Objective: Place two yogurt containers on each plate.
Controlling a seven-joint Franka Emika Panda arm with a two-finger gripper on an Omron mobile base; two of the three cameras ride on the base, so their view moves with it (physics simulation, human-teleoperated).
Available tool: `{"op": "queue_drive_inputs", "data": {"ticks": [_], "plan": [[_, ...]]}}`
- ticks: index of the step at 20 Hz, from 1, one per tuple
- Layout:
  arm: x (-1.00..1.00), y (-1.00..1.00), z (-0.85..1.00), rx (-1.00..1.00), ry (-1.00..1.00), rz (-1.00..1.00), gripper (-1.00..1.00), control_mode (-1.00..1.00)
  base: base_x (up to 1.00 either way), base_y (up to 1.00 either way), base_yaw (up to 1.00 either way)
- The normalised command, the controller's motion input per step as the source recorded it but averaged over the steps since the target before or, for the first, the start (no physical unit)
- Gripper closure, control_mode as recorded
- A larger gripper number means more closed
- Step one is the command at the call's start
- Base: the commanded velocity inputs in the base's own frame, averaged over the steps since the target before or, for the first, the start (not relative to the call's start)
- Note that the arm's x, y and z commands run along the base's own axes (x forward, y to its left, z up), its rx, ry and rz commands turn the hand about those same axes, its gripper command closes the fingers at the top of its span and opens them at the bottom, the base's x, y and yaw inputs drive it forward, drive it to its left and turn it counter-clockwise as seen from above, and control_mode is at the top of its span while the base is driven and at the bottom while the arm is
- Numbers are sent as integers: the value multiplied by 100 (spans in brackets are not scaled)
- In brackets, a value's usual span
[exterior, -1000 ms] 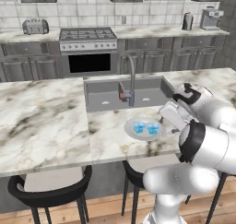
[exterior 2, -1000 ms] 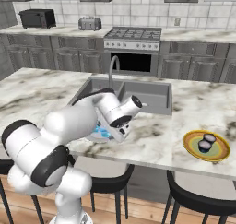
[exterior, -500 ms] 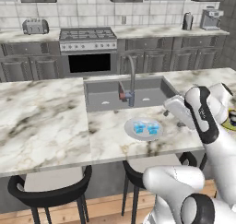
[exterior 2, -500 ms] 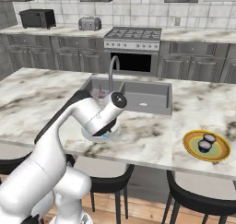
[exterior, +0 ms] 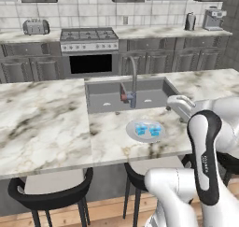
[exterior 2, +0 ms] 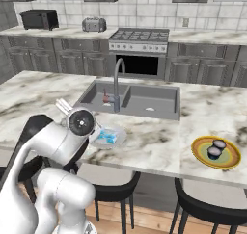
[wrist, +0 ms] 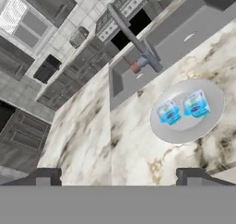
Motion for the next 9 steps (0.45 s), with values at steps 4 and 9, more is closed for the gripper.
{"op": "queue_drive_inputs", "data": {"ticks": [4,9], "plan": [[-81,0,79,0,-10,0,-100,-100,0,0,0],[-66,0,90,0,-9,0,-100,-100,0,0,0]]}}
